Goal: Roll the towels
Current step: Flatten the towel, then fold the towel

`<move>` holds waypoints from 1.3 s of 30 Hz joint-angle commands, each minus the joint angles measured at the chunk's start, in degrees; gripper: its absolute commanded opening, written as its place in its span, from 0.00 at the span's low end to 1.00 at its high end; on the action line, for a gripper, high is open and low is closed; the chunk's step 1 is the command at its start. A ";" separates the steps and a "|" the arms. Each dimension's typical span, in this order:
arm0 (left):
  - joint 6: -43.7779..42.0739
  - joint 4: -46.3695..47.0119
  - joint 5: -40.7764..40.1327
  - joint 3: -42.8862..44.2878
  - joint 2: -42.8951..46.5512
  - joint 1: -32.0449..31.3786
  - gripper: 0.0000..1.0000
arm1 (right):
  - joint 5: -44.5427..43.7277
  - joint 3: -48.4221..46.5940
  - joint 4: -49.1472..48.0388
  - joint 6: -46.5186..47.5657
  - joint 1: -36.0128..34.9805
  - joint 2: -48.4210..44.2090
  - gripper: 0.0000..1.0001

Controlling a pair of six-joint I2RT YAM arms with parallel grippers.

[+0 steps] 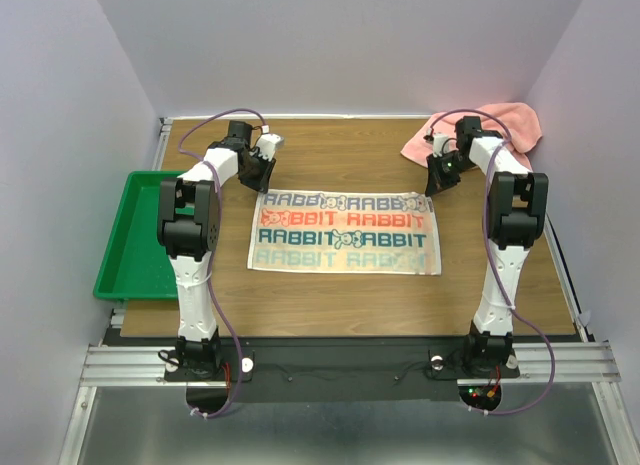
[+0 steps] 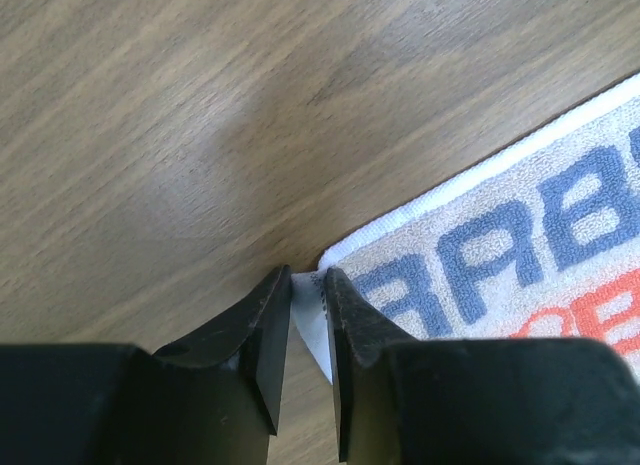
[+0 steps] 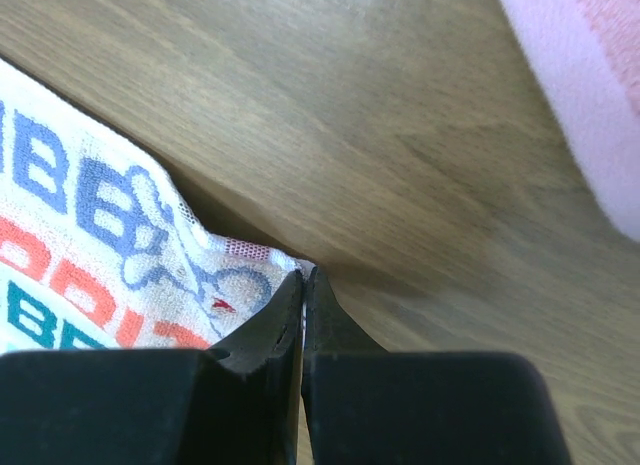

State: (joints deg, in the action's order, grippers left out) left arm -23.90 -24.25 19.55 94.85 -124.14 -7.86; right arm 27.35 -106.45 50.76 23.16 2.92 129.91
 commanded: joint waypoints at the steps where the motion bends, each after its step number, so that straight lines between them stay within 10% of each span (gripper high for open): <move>1: 0.70 -0.27 0.05 1.39 -0.32 0.21 0.32 | -0.37 -3.41 0.30 0.66 -0.28 1.05 0.01; 10: 1.23 -0.80 -1.18 4.29 -0.05 0.91 0.45 | -0.55 -3.06 0.30 1.10 -0.28 0.96 0.00; 27: 0.87 -1.06 1.54 0.08 0.03 0.91 0.36 | -0.55 -3.32 0.30 1.10 -0.28 1.23 0.01; 34: 1.14 -0.09 1.37 -0.72 1.18 0.91 0.01 | 0.33 -3.85 0.30 0.49 -0.28 0.70 0.01; 39: 0.87 -0.10 1.80 0.25 3.72 1.09 0.00 | -0.19 -3.68 0.30 1.19 -0.19 -1.23 0.00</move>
State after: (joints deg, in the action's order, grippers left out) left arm -22.74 -22.55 21.04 95.24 -124.75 -7.03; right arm 27.20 -108.07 50.81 23.75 2.92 130.96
